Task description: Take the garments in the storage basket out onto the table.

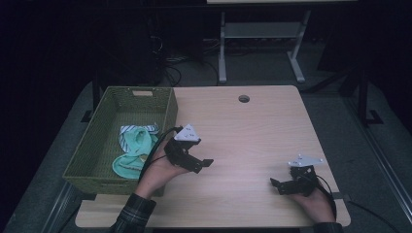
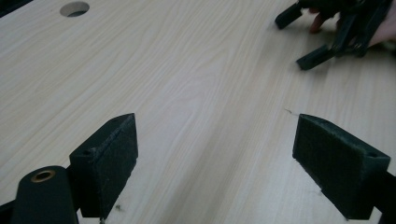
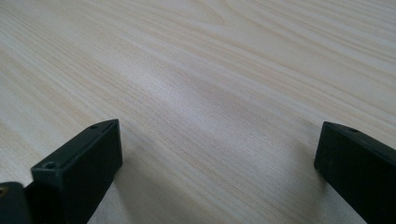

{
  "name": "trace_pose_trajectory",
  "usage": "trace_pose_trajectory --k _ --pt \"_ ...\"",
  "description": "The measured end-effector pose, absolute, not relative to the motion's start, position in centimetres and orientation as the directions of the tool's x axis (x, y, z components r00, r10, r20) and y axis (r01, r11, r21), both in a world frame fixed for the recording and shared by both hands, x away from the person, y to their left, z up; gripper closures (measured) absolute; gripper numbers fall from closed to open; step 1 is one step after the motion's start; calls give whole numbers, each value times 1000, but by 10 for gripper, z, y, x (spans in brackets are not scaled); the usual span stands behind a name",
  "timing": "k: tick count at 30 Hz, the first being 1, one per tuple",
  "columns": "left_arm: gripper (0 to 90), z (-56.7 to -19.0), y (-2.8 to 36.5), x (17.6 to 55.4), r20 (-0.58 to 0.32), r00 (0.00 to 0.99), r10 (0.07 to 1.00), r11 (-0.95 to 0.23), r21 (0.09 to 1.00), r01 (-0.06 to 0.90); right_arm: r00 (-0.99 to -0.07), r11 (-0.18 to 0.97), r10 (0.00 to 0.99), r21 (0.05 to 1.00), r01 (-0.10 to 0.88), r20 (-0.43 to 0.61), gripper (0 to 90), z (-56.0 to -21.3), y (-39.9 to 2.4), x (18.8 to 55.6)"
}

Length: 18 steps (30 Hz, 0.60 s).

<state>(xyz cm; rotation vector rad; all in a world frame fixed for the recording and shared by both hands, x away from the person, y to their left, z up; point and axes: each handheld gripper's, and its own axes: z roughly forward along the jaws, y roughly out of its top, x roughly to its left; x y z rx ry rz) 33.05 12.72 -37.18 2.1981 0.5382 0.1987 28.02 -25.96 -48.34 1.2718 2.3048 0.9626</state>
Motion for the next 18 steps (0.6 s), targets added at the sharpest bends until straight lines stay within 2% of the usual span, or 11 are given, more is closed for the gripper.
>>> trace_pose_trajectory --k 5,18 --pt "136 -367 132 332 -63 899 433 -522 795 308 -544 372 839 699 611 29 7 -483 -260 280" --pt "135 -357 143 333 -34 897 441 -535 793 293 -543 371 839 700 610 28 7 -483 -260 280"
